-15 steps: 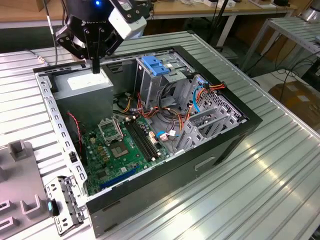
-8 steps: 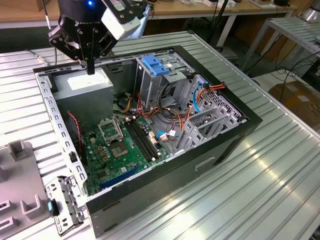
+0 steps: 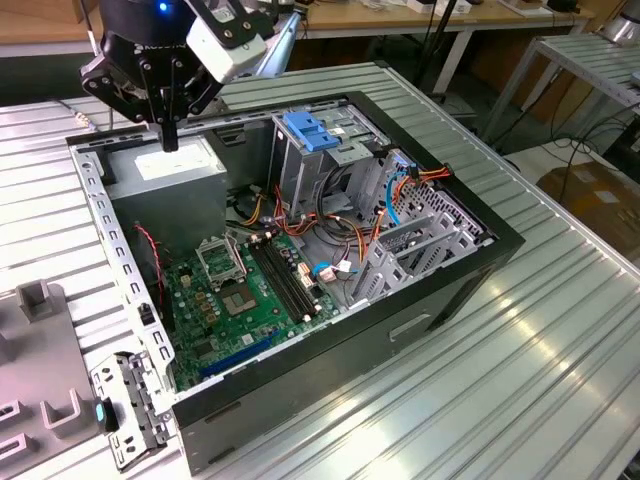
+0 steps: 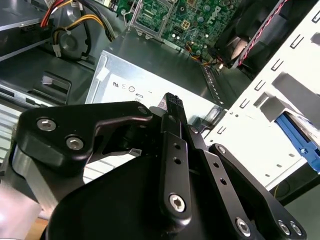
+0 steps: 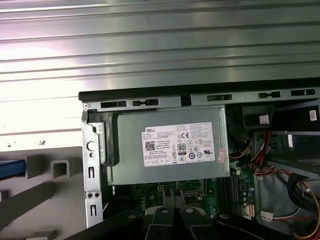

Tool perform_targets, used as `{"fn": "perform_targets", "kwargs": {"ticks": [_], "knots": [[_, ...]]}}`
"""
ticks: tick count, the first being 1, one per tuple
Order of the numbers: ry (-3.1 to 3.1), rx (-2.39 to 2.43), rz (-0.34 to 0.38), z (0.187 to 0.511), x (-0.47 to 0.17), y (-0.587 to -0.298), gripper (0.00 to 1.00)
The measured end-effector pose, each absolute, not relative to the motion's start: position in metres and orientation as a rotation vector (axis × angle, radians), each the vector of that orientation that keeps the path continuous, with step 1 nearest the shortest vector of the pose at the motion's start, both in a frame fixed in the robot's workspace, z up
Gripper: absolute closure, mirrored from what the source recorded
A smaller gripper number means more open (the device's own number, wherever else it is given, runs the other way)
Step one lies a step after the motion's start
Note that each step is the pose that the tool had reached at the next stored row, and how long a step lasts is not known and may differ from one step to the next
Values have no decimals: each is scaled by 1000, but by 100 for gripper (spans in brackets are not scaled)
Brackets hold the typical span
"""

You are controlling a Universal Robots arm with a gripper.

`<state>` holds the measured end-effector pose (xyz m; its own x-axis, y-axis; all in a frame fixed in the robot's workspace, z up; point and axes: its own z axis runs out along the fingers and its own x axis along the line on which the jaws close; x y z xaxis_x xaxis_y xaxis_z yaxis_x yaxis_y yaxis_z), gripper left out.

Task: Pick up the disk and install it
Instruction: 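Reach for the disk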

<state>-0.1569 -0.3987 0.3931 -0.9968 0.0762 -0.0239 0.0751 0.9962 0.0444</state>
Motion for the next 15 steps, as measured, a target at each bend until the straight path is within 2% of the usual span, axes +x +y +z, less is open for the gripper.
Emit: {"fn": "perform_targets", "kwargs": {"ticks": [15], "knots": [[3115, 118, 68, 393, -175, -399, 89]]}}
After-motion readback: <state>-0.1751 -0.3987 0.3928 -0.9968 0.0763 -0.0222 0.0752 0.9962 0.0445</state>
